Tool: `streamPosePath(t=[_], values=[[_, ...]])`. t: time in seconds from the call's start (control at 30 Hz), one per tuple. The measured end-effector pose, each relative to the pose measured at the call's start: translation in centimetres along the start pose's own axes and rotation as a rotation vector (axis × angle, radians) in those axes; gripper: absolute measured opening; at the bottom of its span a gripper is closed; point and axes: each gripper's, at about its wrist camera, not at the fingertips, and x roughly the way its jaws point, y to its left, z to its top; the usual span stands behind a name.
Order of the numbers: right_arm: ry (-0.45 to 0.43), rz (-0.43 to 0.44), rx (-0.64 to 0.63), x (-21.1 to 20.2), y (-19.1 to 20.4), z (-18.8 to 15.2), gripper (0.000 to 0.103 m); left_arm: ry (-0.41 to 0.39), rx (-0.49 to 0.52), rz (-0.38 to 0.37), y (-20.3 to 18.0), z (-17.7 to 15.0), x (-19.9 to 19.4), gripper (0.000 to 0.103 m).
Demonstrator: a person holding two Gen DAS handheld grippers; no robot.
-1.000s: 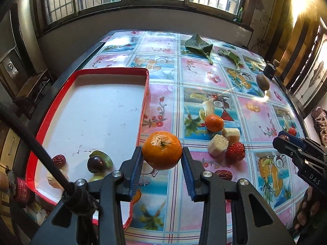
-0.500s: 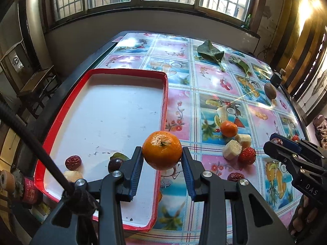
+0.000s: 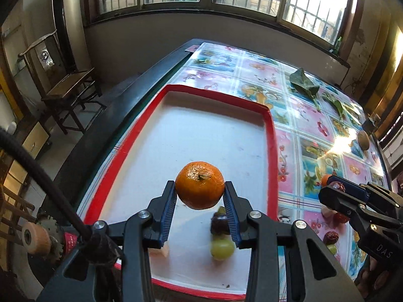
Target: Organize fruits
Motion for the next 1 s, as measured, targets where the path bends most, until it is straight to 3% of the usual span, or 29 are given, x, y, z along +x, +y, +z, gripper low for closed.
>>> streamPosePath(t=[0.17,0.4,0.7,1.0], values=[[0.02,0.071,-0.023,3.3,2.6,2.2,0.033,0.009,-0.042,0.034,2.0,1.0,1.4,0.037],[0.064,0.091,-0.083,8.0,5.7,4.3,0.033,0.051,-0.079,0.05,3.7,0.7,3.6,0.037],[0.139,0.081,-0.143,11.8,7.6,3.6,0.033,0.09,-0.073,0.04,3.9,0.7,5.6,0.037],[0.166,0.064,-0.161,12.8,7.6,3.0,0.034,0.115,-0.079,0.034,4.1,0.5,6.1,0.037]])
